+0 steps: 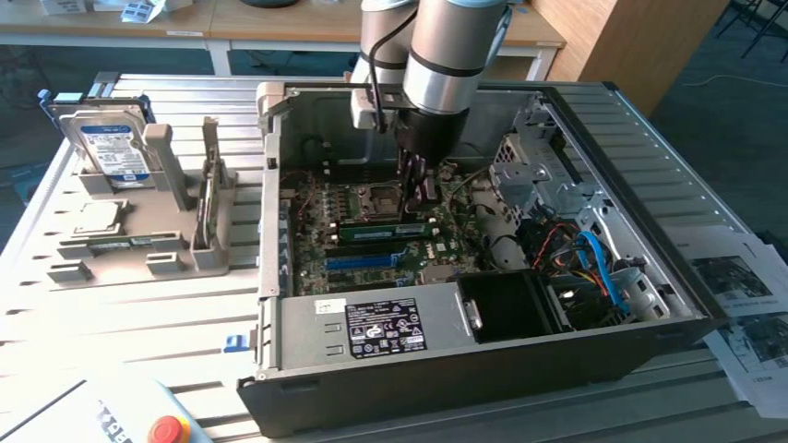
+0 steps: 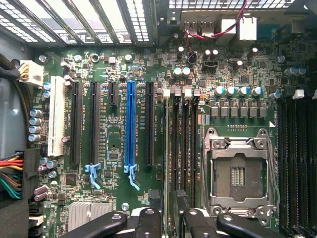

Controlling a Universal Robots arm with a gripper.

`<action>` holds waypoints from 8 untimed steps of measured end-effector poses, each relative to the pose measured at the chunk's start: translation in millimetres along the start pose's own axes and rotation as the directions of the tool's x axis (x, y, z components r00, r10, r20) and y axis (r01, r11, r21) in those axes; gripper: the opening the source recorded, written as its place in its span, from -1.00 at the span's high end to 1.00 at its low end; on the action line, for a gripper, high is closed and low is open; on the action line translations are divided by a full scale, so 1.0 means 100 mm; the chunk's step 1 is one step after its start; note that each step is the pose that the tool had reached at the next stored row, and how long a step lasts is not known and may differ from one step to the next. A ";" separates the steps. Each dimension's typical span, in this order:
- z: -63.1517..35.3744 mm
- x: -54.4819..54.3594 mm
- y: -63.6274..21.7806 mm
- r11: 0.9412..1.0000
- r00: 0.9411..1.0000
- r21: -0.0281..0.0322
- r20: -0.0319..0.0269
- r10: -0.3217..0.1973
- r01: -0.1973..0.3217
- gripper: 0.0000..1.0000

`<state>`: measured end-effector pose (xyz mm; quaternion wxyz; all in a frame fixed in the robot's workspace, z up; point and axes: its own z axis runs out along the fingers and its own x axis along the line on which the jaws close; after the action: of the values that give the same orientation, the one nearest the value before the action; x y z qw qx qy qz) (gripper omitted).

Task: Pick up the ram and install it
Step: 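Insert the ram into the slot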

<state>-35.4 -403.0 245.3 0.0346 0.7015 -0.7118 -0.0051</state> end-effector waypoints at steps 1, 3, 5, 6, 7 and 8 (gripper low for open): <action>0.000 0.00 0.000 1.000 1.000 0.000 0.000 0.000 0.000 0.51; 0.000 0.00 0.000 1.000 1.000 0.000 0.000 0.000 0.000 0.51; 0.000 0.00 0.000 1.000 1.000 0.000 0.000 0.000 0.000 0.51; 0.000 0.00 0.000 1.000 1.000 0.000 0.000 0.000 0.000 0.51; -0.005 0.00 0.000 1.000 1.000 0.000 0.000 0.000 0.000 0.51; -0.011 0.00 0.001 1.000 1.000 0.000 0.000 0.000 0.000 0.51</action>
<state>-35.4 -403.1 246.4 0.0348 0.7015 -0.7118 -0.0050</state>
